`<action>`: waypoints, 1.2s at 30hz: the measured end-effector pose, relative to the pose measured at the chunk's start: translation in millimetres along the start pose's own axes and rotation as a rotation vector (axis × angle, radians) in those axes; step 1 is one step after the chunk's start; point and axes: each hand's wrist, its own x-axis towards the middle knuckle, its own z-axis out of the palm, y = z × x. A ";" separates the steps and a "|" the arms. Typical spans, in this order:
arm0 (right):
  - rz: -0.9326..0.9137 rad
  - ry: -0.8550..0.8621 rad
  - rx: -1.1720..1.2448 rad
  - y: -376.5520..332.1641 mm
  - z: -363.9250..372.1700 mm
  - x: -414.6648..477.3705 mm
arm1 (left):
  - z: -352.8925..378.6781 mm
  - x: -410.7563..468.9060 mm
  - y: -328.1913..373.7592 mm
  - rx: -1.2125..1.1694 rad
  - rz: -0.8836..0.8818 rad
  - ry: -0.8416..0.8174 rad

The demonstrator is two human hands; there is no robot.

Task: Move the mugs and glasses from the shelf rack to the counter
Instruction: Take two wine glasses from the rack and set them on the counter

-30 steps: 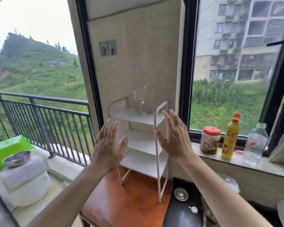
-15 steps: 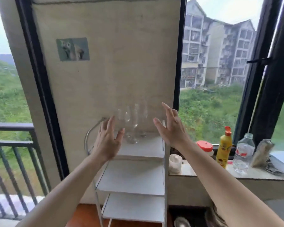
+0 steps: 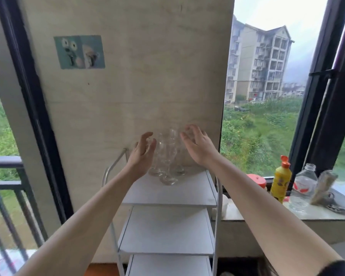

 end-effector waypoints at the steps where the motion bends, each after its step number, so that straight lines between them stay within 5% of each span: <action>1: 0.003 0.009 0.011 0.1 -0.2 0.9 | 2.2 -0.3 -0.8 -0.007 0.011 0.008; 14: -0.017 0.030 0.077 1.3 -7.3 -3.8 | 0.6 -9.2 2.8 -0.203 -0.085 0.169; 25: -0.074 0.211 0.200 -22.1 -15.3 -34.5 | -16.9 -64.4 28.0 -0.270 0.082 0.436; 36: -0.125 0.303 0.431 -50.7 -25.6 -98.5 | -4.7 -106.7 39.1 -0.382 0.173 0.371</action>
